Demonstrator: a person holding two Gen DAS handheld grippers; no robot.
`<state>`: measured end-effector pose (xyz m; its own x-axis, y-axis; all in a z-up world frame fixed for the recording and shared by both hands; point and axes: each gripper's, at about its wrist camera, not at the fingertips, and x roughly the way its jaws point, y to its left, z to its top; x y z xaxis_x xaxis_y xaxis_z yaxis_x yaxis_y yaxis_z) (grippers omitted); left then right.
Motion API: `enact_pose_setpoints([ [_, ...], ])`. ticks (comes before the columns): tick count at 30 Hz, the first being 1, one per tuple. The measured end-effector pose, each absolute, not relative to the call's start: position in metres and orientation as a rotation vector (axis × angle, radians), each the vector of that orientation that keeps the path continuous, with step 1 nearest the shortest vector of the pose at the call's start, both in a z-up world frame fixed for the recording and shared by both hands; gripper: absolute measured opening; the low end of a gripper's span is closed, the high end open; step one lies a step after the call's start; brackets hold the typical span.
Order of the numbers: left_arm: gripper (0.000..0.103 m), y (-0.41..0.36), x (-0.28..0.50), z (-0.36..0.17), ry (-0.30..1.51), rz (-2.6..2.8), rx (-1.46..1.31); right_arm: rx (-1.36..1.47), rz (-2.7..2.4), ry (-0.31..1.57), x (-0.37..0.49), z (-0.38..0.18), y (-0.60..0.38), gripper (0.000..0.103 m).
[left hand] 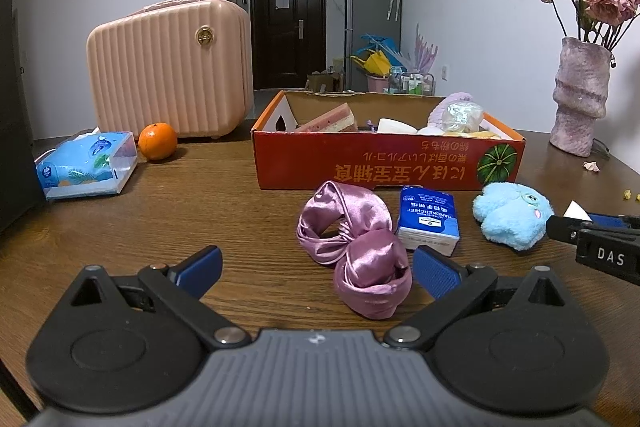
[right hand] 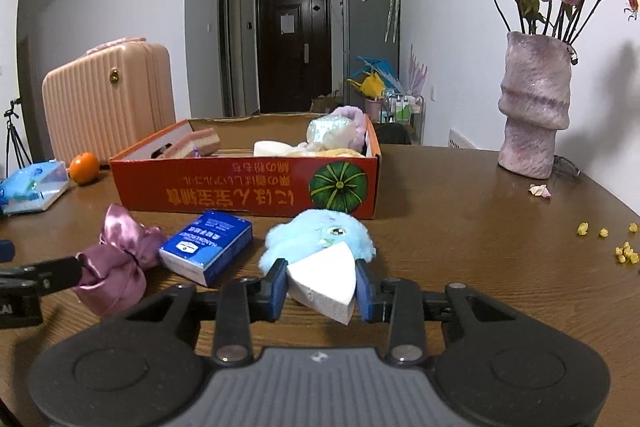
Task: Organize soft objects
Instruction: 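Hold the foam wedge in right tool while left tool grasps the pink satin scrunchie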
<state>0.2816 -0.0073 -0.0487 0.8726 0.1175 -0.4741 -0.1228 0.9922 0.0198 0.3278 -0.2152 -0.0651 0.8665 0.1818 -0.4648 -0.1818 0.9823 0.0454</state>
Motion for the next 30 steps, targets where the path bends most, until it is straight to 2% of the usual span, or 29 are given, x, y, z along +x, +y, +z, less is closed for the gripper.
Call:
enact_pose_setpoints([
  [11,0.103,-0.015,0.289,-0.053,0.501,0.088,0.016,0.004,0.186,0.48,0.326,-0.066,-0.215,0.034],
  [23,0.103,-0.016,0.334,-0.066,0.563,0.105,0.024,-0.002,0.169,0.482,0.327,-0.069,-0.215,0.034],
  [25,0.097,-0.016,0.34,-0.067,0.575,0.1,0.03,-0.004,0.167,0.484,0.328,-0.069,-0.214,0.034],
  [28,0.081,-0.016,0.346,-0.07,0.6,0.071,0.031,-0.006,0.166,0.485,0.328,-0.07,-0.214,0.034],
  [30,0.066,-0.016,0.348,-0.071,0.617,0.035,0.023,-0.009,0.165,0.488,0.329,-0.071,-0.214,0.034],
])
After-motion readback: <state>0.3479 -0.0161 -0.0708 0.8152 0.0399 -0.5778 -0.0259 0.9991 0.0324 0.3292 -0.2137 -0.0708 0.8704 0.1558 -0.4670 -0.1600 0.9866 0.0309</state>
